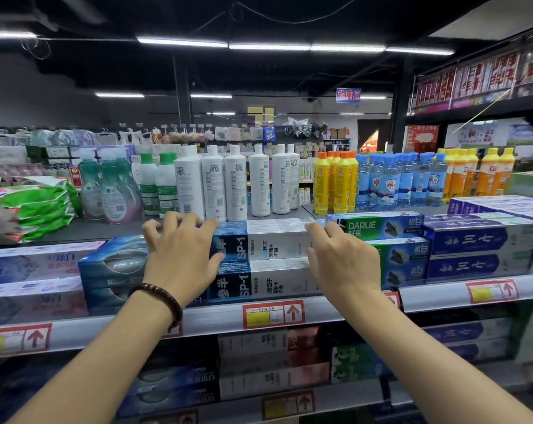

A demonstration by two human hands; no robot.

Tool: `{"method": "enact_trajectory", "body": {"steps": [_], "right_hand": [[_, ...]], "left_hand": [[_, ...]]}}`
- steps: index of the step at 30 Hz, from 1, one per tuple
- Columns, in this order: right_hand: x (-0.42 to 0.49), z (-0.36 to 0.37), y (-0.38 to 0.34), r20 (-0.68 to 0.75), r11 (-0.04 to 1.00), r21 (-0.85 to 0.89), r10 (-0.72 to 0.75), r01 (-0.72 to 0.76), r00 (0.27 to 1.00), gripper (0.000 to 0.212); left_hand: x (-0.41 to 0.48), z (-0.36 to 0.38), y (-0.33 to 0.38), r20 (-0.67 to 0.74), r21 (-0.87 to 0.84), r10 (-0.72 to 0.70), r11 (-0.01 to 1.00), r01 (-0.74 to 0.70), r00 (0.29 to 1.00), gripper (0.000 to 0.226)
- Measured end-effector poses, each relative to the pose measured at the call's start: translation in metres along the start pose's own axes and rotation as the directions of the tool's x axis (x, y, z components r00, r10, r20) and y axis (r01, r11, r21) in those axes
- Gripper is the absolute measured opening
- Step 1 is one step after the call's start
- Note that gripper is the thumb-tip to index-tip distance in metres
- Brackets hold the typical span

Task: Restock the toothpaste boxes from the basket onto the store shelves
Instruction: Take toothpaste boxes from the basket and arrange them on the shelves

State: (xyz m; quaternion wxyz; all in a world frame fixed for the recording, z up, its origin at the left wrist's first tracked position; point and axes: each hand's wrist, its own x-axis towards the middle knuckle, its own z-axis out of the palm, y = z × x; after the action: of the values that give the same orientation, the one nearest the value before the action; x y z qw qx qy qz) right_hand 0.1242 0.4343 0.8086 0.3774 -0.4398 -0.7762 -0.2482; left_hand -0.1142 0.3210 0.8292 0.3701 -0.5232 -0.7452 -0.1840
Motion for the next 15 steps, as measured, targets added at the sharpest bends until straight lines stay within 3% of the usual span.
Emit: {"method": "enact_trajectory", "body": {"steps": [7, 15], "right_hand": [[-0.033, -0.018, 0.002, -0.124, 0.945, 0.324, 0.085, -0.041, 0.989, 0.025], [-0.075, -0.023, -0.005, 0.061, 0.832, 0.521, 0.187, -0.191, 0.980, 0.018]], "left_hand": [[-0.033, -0.014, 0.007, -0.173, -0.222, 0.032, 0.972, -0.070, 0.984, 0.033], [-0.083, -0.023, 0.022, -0.113, -0.424, 0.081, 0.898, -0.122, 0.990, 0.023]]}}
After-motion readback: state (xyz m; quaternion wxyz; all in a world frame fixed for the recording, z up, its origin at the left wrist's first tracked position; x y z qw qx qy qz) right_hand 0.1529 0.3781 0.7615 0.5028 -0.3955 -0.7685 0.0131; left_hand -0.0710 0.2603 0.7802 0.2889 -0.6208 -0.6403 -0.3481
